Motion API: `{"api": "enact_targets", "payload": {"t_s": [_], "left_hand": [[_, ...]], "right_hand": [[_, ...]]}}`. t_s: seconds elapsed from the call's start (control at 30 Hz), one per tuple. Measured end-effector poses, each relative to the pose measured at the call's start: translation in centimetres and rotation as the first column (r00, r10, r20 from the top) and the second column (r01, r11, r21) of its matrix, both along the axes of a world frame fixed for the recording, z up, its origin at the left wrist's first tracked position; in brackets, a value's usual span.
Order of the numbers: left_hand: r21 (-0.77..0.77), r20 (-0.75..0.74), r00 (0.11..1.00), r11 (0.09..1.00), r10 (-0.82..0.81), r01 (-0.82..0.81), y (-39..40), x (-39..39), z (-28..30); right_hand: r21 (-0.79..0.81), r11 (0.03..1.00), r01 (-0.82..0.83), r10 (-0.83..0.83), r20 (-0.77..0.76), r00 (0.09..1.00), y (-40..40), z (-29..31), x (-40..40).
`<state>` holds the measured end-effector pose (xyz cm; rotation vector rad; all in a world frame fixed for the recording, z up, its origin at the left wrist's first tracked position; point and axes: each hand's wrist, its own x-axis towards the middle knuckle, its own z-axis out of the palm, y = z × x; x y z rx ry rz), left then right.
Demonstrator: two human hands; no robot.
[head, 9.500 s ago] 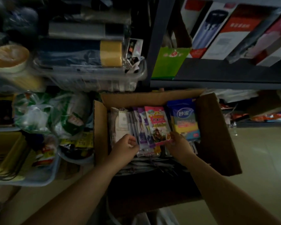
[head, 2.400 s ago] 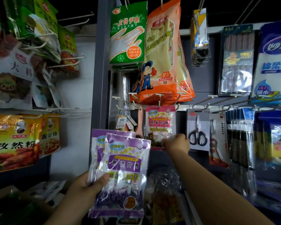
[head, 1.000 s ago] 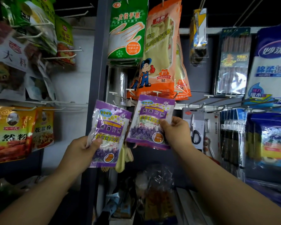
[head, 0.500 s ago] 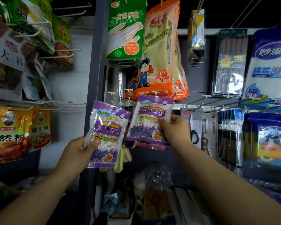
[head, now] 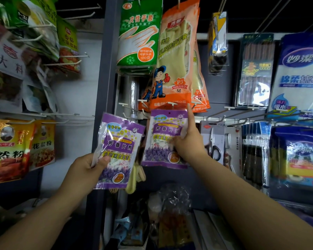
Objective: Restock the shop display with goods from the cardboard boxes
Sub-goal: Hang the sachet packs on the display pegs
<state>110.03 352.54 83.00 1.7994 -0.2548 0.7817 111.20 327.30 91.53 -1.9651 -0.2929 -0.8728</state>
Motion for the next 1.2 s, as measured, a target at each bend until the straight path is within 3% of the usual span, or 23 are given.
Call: {"api": "enact_targets", "payload": {"t_s": [0.07,0.2,0.4,0.73,0.9,1.2], "left_hand": [[0.000,-0.003,1.000,1.000,0.002,-0.002,0.0,0.0,0.0],[0.003,0.005,1.000,1.000,0.006,-0.006,0.0,-0.1,0.0],[0.002,0.008,1.000,1.000,0.005,-0.005,-0.1,-0.3,0.0],[-0.007,0.003,1.000,1.000,0.017,-0.017,-0.3,-0.6,0.2],[0.002,-0.001,1.000,1.000,0.023,-0.023,-0.2,-0.5,0.1],[0.011,-0.011,0.999,0.999,0.040,-0.040,-0.2,-0.4,0.1]], "right_hand": [[-0.052,0.999,0.012,-0.012,0.001,1.000,0.2,0.6,-0.1],[0.008,0.998,0.058,-0.059,0.080,0.995,0.0,1.4,0.1],[-0.139,0.980,0.143,-0.130,0.093,0.987,-0.7,0.1,0.6],[-0.074,0.990,0.122,-0.117,0.072,0.991,-0.5,0.0,0.9],[-0.230,0.933,0.276,-0.250,0.138,0.958,-0.1,-0.2,1.5],[-0.299,0.890,0.344,-0.331,0.095,0.939,0.2,0.7,1.5]]}}
